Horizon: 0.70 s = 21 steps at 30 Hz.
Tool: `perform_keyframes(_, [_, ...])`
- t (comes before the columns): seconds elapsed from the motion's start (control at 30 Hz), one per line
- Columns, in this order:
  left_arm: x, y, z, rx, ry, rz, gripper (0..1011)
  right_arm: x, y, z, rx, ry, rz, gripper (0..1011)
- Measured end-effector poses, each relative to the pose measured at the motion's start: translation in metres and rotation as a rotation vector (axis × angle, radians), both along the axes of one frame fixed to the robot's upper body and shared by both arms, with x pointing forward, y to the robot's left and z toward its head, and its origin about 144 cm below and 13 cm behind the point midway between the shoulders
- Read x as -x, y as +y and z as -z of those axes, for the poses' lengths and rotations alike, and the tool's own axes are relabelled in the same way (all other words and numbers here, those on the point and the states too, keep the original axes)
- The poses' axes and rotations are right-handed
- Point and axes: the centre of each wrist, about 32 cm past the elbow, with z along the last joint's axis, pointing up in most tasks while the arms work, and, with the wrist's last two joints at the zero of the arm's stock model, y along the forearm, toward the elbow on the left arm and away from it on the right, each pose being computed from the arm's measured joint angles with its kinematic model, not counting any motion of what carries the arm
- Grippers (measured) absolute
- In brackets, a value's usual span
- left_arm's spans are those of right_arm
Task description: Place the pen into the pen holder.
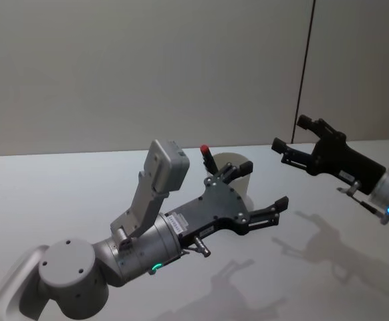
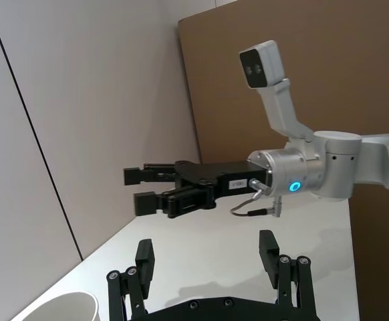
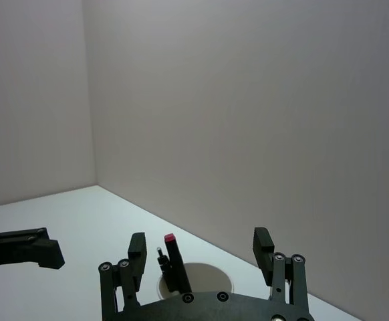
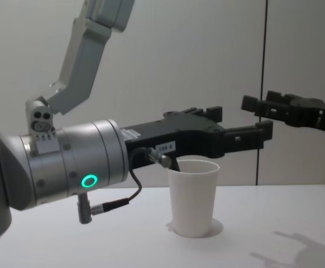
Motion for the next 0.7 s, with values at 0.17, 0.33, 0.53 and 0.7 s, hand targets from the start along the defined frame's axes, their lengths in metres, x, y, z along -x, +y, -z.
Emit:
perform_keyframes(0.17, [0.000,0.000,0.000,0.000,0.000,0.000,1000,0.009,-0.003,0.000,0.004,0.002,0.016,1002])
perform_keyframes(0.33, [0.000,0.000,0.000,0.000,0.000,0.000,1000,0.017,-0.005,0.000,0.007,0.003,0.027,1002])
perform_keyframes(0.53, [0.000,0.000,0.000,0.000,0.000,0.000,1000,0.022,-0.006,0.000,0.009,0.005,0.035,1002])
perform_keyframes(0.7, [0.000,0.000,0.000,0.000,0.000,0.000,1000,0.025,-0.007,0.000,0.011,0.005,0.040,1002])
